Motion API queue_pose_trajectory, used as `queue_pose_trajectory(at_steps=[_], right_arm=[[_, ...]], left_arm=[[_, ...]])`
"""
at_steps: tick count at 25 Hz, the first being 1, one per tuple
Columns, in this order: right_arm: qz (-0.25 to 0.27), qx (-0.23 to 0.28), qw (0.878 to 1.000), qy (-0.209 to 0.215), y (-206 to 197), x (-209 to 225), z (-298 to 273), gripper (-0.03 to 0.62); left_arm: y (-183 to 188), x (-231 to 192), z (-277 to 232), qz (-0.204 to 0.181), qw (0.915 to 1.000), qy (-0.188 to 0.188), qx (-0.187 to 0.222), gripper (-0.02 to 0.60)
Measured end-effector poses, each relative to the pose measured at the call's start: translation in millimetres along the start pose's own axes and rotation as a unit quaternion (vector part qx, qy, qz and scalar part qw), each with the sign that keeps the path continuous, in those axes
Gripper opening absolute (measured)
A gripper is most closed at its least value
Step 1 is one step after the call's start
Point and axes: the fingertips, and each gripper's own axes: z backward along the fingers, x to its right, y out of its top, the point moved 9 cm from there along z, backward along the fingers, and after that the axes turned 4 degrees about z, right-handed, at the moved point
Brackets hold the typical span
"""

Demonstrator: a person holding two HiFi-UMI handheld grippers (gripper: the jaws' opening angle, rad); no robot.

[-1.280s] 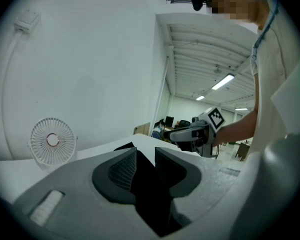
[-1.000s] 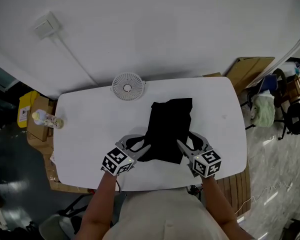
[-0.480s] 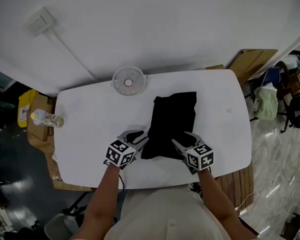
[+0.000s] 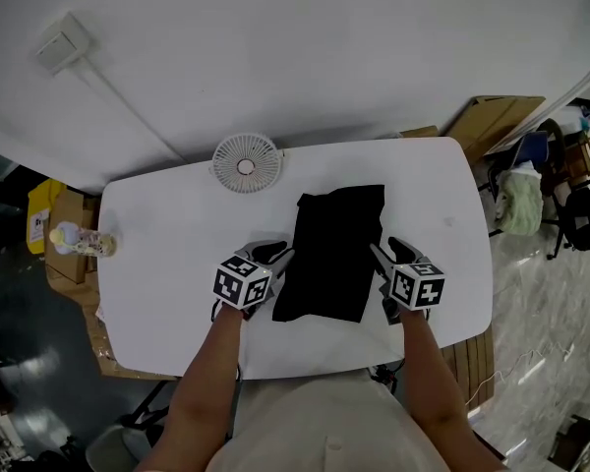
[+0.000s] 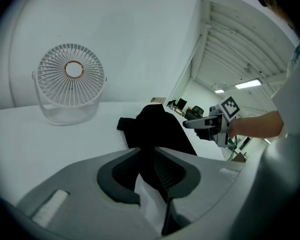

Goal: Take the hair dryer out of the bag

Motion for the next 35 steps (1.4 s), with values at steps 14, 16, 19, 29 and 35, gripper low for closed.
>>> queue_pose_trajectory(at_steps=[14, 16, 19, 29, 35], right_arm=[[-0.145, 0.016, 0.985, 0.091, 67.5, 52.2, -60.9, 0.229], [-0.151, 0.01, 0.983, 0.101, 66.7, 53.0, -67.2, 0.229], [-0.135, 0.002, 0.985, 0.109, 65.4, 52.3, -71.4, 0.141], [-0.082, 0.017, 0.991, 0.108, 68.2, 48.3, -58.8, 0.028], [-0.055, 0.08, 0.985, 0.14, 86.1, 34.3, -27.5, 0.025]], left_arm=[[50.1, -35.9, -58.0, 0.051, 0.9984, 0.024, 0.008, 0.087], [49.0, -37.8, -64.5, 0.058, 0.998, 0.025, 0.0, 0.097], [44.6, -40.1, -72.9, 0.078, 0.9967, 0.02, -0.004, 0.109], [56.1, -31.9, -76.3, 0.066, 0.9975, 0.018, 0.016, 0.017], [76.1, -9.0, -51.4, 0.035, 0.9974, -0.014, 0.062, 0.015]])
